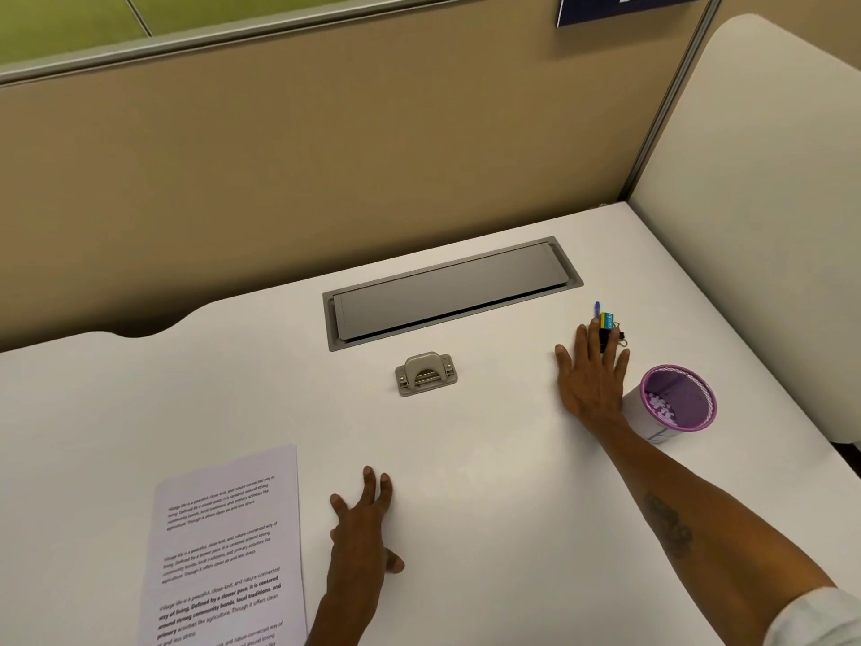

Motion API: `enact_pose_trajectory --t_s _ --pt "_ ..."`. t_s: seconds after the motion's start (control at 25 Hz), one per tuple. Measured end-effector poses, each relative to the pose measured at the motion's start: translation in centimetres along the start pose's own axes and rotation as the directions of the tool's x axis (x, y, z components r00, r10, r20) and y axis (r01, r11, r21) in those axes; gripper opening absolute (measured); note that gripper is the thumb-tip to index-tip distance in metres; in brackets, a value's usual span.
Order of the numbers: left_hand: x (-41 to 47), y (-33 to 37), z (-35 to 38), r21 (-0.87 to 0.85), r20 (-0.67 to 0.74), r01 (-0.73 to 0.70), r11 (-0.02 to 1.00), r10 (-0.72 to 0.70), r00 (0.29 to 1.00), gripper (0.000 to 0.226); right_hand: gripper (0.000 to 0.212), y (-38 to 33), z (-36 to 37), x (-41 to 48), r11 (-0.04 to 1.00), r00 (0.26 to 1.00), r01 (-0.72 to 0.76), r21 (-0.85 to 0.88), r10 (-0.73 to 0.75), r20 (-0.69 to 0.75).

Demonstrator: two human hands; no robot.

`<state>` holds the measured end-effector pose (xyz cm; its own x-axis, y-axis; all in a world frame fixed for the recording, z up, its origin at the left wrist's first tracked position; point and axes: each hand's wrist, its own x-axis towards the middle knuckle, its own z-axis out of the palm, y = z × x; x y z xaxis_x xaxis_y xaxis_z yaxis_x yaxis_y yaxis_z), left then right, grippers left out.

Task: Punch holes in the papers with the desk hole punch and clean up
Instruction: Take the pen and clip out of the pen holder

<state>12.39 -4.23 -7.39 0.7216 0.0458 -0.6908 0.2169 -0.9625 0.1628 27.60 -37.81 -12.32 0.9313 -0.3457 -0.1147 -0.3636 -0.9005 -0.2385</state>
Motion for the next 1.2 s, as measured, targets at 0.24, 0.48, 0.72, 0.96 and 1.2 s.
enact_pose_trajectory --t_s 0.24,0.48,0.72,0.96,1.2 --pt "0.6 -0.4 0.6 -0.004 -0.009 -0.005 1.0 0.005 1.0 0.117 0.065 0.0 0.0 -0.3 0.998 0.999 0.043 -0.044 -0.044 -0.03" --pt "1.0 -0.7 1.0 0.006 -0.006 -0.003 1.0 0.003 1.0 0.119 0.065 -2.1 0.7 -3.4 0.973 0.976 0.196 -0.121 -0.206 -0.076" --pt "-0.3 -0.7 1.3 -0.132 -0.083 -0.041 0.99 0.031 0.996 0.113 0.064 -4.7 2.8 -11.5 0.958 0.957 0.287 0.021 -0.287 0.039" --pt "-2.1 -1.7 3.0 -0.16 -0.162 -0.117 0.98 0.091 0.983 0.087 0.061 -7.1 4.0 -18.6 0.951 0.946 0.299 0.084 -0.307 0.102" --pt "-5.8 -2.2 4.8 -0.067 -0.241 -0.196 0.978 0.174 0.955 0.068 0.059 -9.1 3.7 -24.3 0.937 0.925 0.33 0.111 -0.345 0.162"
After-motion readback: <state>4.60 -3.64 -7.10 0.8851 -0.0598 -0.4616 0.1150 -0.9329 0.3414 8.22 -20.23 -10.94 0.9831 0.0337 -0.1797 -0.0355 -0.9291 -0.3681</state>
